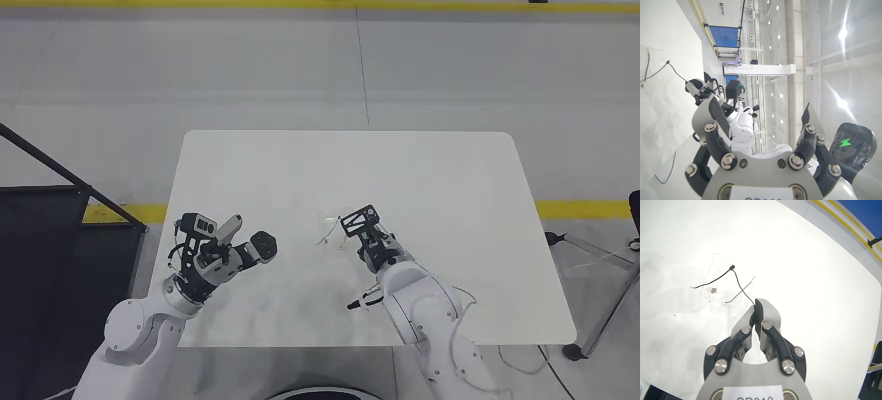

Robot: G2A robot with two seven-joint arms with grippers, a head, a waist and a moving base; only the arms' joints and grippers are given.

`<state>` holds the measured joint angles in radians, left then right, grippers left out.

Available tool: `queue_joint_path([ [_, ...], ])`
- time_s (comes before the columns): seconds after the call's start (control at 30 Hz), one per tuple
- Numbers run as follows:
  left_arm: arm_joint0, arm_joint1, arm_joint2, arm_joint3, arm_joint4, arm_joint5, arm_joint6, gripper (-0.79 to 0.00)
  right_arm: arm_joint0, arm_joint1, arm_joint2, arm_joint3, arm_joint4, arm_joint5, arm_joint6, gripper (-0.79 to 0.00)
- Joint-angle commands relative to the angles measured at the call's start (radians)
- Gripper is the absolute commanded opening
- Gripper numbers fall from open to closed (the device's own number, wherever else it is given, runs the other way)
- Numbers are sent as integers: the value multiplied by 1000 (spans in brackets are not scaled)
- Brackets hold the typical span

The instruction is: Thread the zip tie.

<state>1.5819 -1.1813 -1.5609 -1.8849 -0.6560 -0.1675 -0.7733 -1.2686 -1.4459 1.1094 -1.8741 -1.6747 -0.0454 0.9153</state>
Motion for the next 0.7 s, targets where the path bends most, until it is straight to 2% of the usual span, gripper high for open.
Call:
queue_joint_path([
  [0.0, 0, 0, 0, 0, 0, 0, 0, 0, 0, 0, 0, 0, 0, 0, 0, -785],
  [0.13, 0, 0, 0, 0, 0, 0, 0, 0, 1, 0, 2, 17, 3, -13, 5, -785],
  [0.37, 0, 0, 0, 0, 0, 0, 0, 0, 69, -12, -34, 74, -11, 2, 138, -785],
  [0.67, 0, 0, 0, 0, 0, 0, 0, 0, 104, -21, -63, 103, -30, 6, 184, -785],
])
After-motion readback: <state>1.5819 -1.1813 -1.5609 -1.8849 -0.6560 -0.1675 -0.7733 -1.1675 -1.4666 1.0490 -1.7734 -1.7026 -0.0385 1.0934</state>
